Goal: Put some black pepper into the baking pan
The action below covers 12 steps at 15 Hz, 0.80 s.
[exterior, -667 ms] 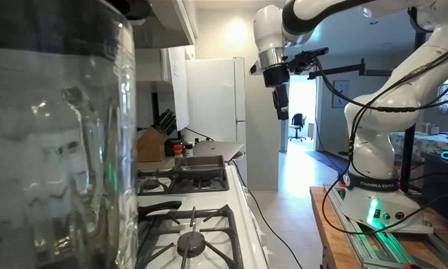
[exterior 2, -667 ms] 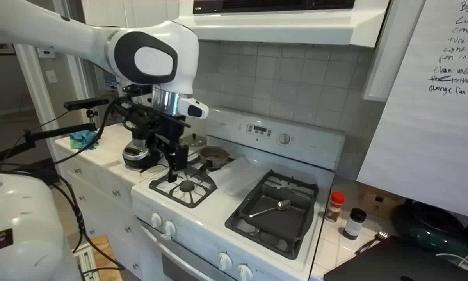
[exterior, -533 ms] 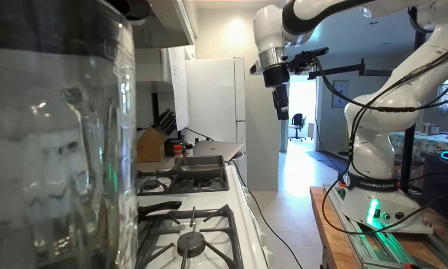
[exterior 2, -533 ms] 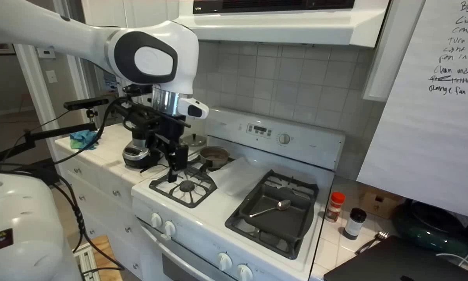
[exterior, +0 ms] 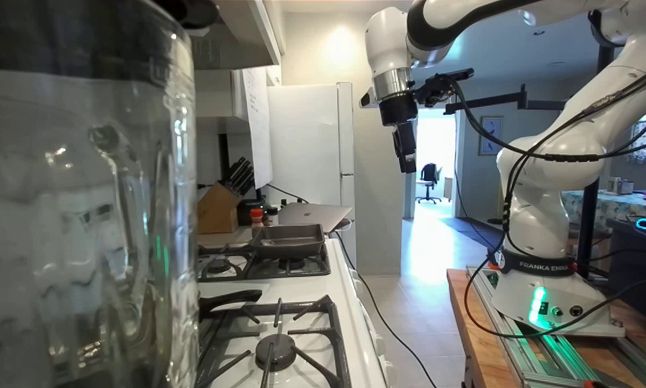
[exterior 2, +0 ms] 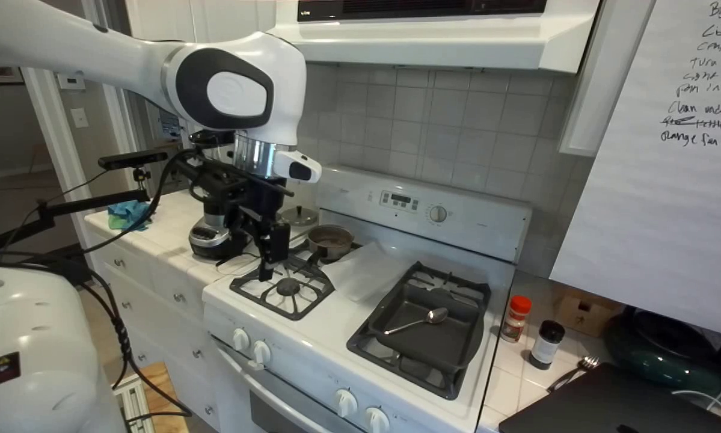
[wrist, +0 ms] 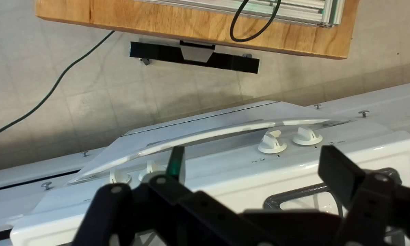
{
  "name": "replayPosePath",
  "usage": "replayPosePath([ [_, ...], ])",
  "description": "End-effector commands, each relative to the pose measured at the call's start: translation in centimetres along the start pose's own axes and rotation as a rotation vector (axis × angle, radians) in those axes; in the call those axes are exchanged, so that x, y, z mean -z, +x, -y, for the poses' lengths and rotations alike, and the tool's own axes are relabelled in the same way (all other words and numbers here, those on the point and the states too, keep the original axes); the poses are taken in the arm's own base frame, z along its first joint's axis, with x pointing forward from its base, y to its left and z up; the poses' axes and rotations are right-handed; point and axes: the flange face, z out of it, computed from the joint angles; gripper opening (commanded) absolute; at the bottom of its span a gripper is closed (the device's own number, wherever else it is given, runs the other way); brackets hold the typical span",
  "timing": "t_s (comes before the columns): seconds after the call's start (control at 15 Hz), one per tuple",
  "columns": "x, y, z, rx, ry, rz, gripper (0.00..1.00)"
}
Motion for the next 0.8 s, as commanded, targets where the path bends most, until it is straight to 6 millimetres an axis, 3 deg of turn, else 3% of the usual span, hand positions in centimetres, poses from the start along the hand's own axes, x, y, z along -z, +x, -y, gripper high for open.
replayPosePath([
  [0.0,0.0,0.0,0.0,0.000,0.000,0.001,1.00],
  [0.13,0.0,0.0,0.0,0.000,0.000,0.001,1.00],
  [0.33,0.2,2.0,-3.1,-0.063,0.010,-0.058,1.00],
  [0.73,0.1,7.8,-13.5,-0.298,0.031,-0.274,1.00],
])
